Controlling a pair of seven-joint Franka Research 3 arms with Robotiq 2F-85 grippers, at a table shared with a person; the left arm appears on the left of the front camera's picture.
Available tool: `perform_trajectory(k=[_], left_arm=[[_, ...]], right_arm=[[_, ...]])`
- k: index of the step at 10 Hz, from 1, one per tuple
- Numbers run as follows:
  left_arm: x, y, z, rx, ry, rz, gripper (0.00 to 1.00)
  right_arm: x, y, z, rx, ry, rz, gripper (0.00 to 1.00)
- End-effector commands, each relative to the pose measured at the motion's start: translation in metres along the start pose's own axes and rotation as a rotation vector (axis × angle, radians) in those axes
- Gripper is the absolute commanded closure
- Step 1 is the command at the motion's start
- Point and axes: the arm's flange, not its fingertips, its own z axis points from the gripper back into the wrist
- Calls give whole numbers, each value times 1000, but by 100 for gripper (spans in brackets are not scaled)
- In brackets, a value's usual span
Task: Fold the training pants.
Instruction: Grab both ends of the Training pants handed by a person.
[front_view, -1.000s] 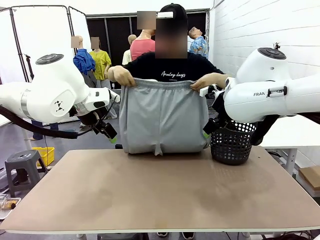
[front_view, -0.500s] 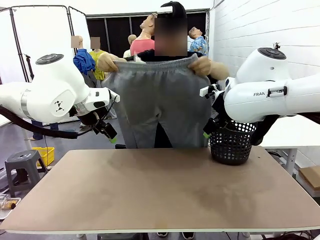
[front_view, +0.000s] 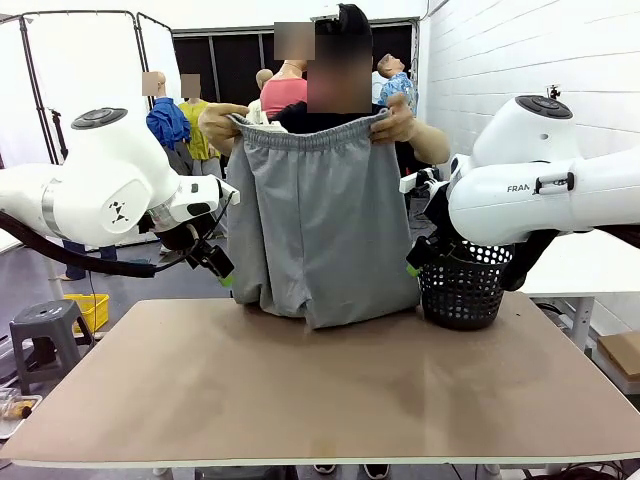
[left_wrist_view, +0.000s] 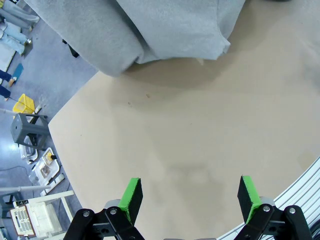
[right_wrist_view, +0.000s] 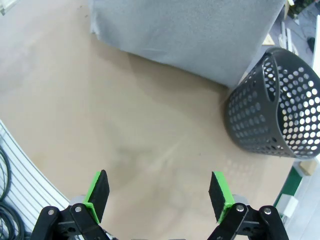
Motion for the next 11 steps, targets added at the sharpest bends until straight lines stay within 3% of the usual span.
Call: perform_trajectory(k=[1, 11], left_arm=[[0, 1, 0, -1, 0, 2, 0], [0, 1, 0, -1, 0, 2, 0]], right_arm=[[0, -1, 0, 0, -1, -1, 0], [0, -1, 0, 0, -1, -1, 0]])
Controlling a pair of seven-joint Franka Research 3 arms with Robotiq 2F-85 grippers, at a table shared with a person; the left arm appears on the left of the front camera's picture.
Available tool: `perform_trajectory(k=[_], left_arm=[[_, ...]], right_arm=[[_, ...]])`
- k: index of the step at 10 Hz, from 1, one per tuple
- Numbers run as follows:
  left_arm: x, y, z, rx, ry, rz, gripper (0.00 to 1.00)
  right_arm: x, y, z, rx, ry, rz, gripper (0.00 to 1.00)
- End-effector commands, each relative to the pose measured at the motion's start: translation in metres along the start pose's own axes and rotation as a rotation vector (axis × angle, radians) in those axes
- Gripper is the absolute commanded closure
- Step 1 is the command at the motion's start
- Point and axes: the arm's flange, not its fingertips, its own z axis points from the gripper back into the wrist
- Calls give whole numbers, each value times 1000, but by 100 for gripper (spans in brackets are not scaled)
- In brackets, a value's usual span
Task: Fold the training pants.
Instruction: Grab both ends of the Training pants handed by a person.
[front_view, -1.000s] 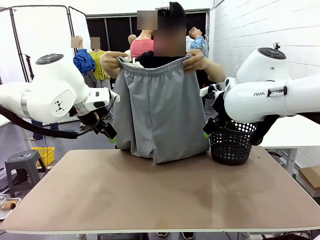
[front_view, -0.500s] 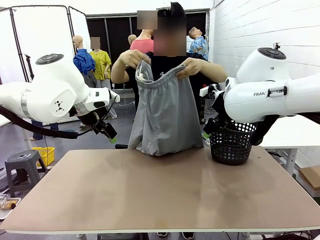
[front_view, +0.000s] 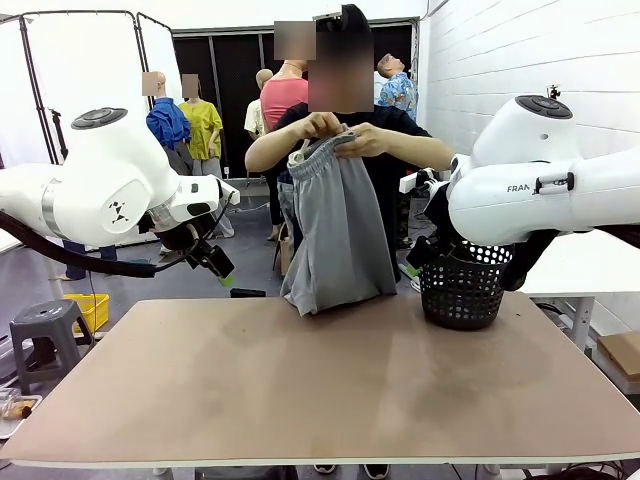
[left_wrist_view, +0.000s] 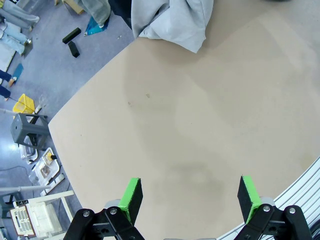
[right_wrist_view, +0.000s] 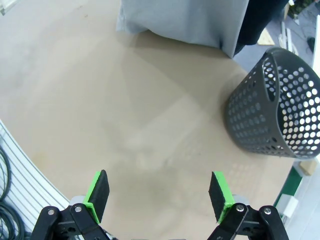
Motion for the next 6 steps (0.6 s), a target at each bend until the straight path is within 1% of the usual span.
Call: perform_trajectory(k=[1, 6], left_arm=[[0, 1, 0, -1, 0, 2, 0], [0, 1, 0, -1, 0, 2, 0]], right_arm=[[0, -1, 0, 0, -1, -1, 0], [0, -1, 0, 0, -1, -1, 0]])
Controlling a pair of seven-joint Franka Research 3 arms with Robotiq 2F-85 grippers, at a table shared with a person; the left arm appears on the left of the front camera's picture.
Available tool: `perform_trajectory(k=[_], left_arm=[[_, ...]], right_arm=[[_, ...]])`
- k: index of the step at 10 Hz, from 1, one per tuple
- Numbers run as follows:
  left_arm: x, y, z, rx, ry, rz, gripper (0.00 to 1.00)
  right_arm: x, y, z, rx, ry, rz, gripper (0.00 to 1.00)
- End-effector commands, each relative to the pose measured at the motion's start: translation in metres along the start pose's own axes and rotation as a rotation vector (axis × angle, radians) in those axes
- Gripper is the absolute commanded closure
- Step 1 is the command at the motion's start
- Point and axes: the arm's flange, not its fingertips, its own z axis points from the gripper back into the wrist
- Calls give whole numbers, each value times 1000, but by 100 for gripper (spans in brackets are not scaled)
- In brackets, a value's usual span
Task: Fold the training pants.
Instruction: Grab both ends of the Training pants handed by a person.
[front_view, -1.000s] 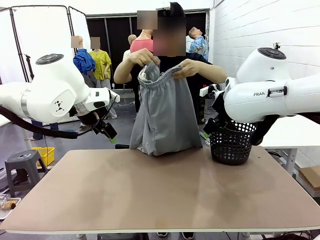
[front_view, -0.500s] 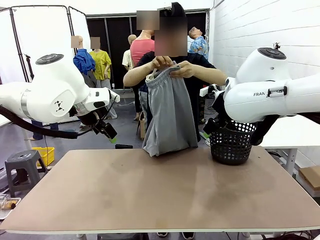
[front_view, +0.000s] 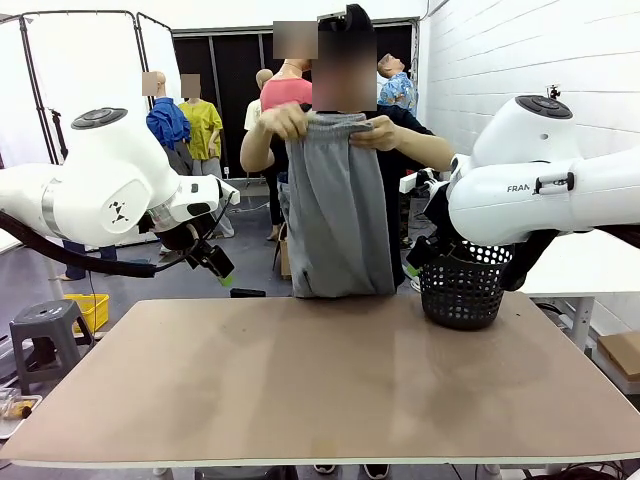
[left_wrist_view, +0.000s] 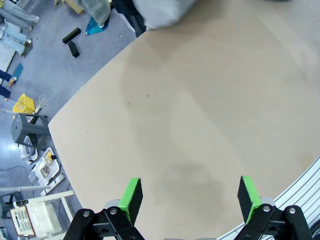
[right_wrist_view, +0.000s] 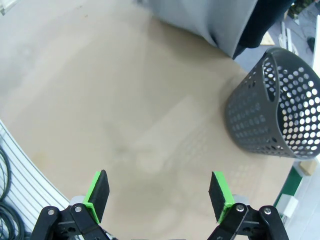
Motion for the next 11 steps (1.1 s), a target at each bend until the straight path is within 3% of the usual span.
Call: perform_trajectory(k=[1, 11], left_arm=[[0, 1, 0, -1, 0, 2, 0], [0, 1, 0, -1, 0, 2, 0]], right_arm=[[0, -1, 0, 0, -1, -1, 0], [0, -1, 0, 0, -1, -1, 0]])
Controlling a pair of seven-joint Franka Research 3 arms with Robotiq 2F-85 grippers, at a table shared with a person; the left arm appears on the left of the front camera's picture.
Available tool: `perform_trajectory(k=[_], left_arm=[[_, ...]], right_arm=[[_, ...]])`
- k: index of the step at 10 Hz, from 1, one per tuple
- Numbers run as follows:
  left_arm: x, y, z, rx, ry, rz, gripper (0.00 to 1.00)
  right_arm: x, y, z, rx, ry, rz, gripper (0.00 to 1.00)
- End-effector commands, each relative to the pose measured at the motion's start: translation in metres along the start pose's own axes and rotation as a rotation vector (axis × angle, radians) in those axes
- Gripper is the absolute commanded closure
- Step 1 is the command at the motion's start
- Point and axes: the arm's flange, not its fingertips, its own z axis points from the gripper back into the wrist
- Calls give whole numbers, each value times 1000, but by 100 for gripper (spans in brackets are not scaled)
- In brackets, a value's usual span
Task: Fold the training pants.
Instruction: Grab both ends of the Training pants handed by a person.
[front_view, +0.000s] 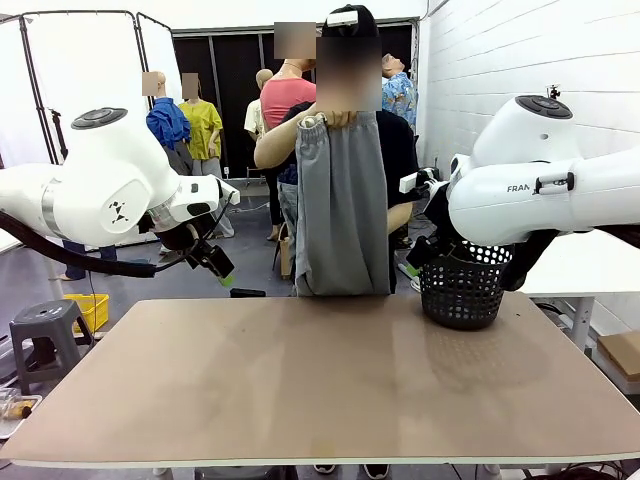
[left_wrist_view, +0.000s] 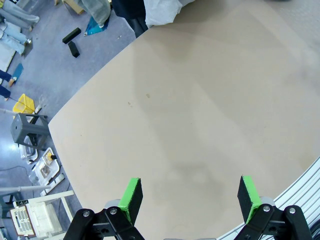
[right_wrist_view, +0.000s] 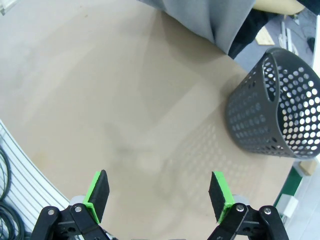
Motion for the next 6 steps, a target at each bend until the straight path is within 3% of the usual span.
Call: perform_trajectory(k=[1, 6], left_arm=[[0, 1, 0, -1, 0, 2, 0], [0, 1, 0, -1, 0, 2, 0]], right_arm=[[0, -1, 0, 0, -1, -1, 0], [0, -1, 0, 0, -1, -1, 0]])
